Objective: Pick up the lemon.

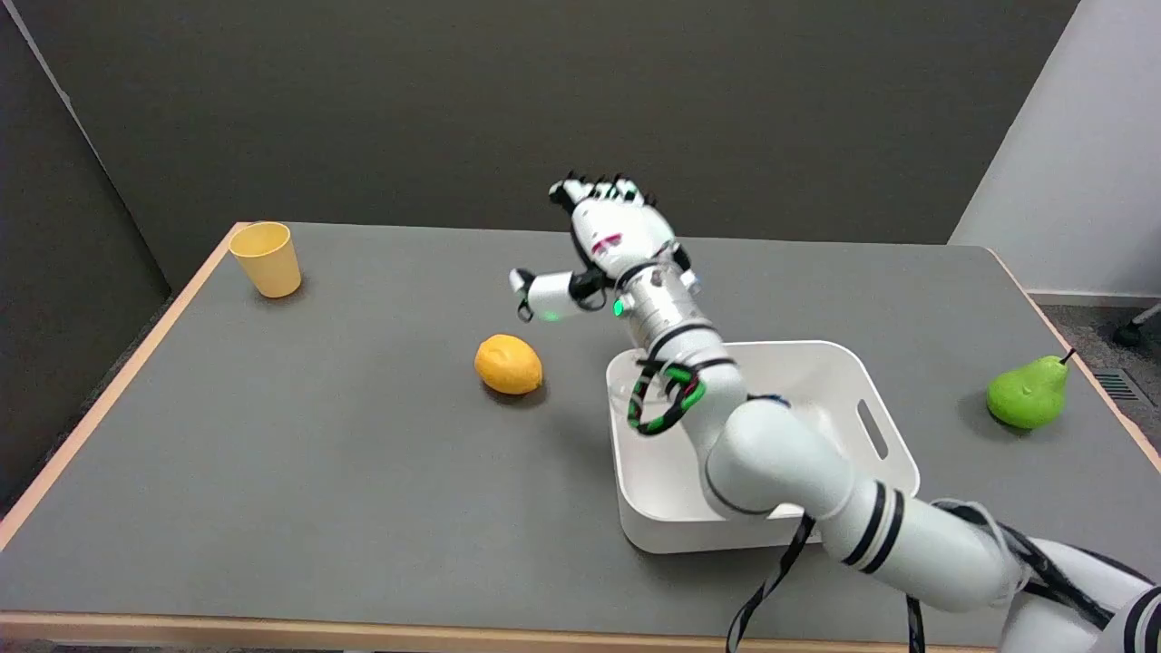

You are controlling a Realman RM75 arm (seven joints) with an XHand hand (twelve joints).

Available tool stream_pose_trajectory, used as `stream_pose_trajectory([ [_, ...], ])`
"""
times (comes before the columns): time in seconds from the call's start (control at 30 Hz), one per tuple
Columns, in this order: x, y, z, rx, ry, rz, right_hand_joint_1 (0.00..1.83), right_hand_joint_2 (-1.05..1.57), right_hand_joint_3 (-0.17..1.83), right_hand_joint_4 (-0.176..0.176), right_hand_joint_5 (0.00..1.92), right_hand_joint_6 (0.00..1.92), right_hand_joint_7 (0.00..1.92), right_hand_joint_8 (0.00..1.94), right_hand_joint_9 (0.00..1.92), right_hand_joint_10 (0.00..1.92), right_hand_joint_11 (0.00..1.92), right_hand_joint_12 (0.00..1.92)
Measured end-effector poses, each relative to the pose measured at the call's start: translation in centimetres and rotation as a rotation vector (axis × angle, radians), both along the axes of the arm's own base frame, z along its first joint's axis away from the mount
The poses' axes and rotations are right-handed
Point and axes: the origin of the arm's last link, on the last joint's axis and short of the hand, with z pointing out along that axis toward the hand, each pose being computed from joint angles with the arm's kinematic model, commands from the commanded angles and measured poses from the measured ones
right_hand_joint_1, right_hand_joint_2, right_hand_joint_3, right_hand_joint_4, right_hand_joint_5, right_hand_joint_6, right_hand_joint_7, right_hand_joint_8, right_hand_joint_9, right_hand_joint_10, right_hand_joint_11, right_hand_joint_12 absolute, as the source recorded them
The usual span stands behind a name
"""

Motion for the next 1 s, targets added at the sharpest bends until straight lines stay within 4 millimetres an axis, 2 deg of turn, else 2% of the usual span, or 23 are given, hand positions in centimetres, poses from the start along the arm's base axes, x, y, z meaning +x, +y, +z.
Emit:
stream_pose_trajectory([
  [0.1,1.3,-0.2,0.7,-0.010,-0.001,0.018,0.58,0.63,0.92,-0.174,0.25,0.56,0.39,0.64,0.29,1.01,0.00,1.18],
  [0.2,2.5,-0.6,1.2,-0.013,0.003,0.030,0.66,0.64,0.84,-0.170,0.27,0.56,0.40,0.63,0.28,1.08,0.00,1.23],
  [0.37,3.8,-1.4,1.6,0.009,0.015,0.043,0.67,0.63,0.87,-0.167,0.27,0.57,0.41,0.64,0.30,1.08,0.02,1.30],
  [0.67,5.1,-3.4,2.1,0.095,0.043,0.044,0.68,0.63,0.88,-0.166,0.28,0.58,0.41,0.64,0.30,1.08,0.03,1.31],
  [1.0,6.2,-5.6,3.9,0.159,0.096,0.036,0.68,0.63,0.88,-0.163,0.28,0.58,0.42,0.64,0.31,1.09,0.03,1.31],
])
